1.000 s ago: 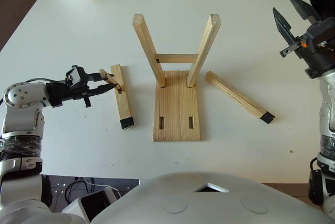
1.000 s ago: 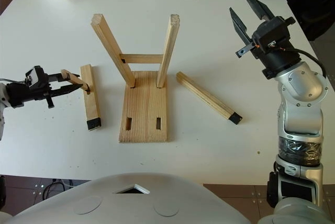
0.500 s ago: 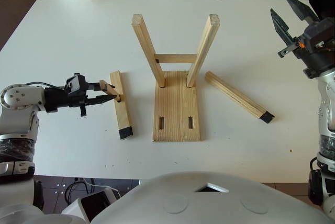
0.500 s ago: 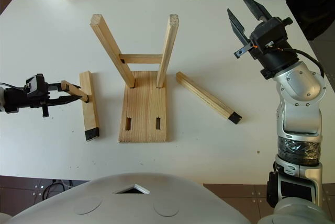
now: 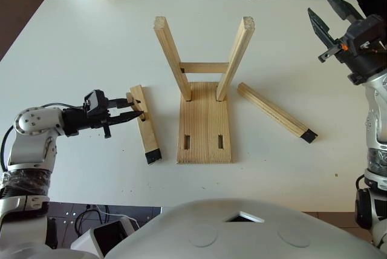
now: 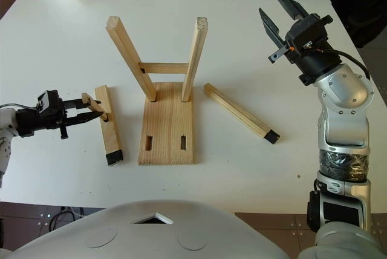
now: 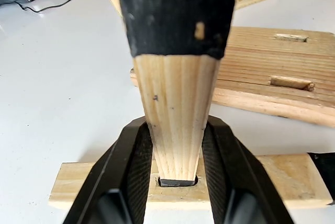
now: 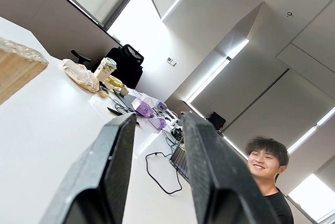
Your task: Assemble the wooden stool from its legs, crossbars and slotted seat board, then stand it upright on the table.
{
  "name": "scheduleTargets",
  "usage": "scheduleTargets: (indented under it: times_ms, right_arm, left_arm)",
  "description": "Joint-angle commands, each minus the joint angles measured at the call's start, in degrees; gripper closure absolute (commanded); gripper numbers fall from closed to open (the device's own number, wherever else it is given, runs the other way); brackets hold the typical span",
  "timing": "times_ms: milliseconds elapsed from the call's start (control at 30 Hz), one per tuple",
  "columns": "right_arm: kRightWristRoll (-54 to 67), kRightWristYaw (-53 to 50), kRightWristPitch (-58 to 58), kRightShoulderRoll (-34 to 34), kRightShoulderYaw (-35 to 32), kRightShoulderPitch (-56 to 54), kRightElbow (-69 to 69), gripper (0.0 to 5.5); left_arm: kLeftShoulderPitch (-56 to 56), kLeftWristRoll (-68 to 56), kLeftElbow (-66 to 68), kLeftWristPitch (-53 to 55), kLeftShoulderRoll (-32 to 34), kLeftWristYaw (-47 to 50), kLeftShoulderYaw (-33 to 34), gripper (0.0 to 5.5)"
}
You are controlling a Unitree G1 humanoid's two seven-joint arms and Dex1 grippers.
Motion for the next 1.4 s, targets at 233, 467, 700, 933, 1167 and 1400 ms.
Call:
scheduleTargets:
  times_ms: [233,467,700,933,1167,1400]
  right_arm:
    - [-0.2,2.6,-2.1,-0.9,1.3,-4.0,4.2,3.93]
    - [-0.6,3.3,-3.0,-0.8,2.1,-5.1,5.8,3.93]
    - [-0.7,3.7,-3.7,-0.9,2.5,-6.1,7.2,3.93]
    - [-1.1,3.1,-4.5,-1.2,2.1,-5.3,7.0,3.93]
    - [-1.3,1.6,-4.3,-1.1,1.2,-2.9,4.6,3.93]
    - [-1.4,1.1,-3.7,-0.2,1.7,-2.2,3.2,3.93]
  left_arm:
    - [8.8,2.2,0.2,2.7,-3.5,3.2,-3.5,4.21]
    - [9.8,7.7,3.3,0.1,-4.5,7.9,-5.8,3.28]
    - [9.9,5.4,2.0,0.9,-4.9,9.8,-4.1,2.36]
    - [14.9,-8.0,-16.7,15.0,-0.1,7.1,4.0,2.36]
    - [14.7,-18.3,-33.9,26.2,4.0,10.0,15.7,2.36]
    - [6.1,-28.0,-43.7,33.5,2.4,18.6,16.5,2.36]
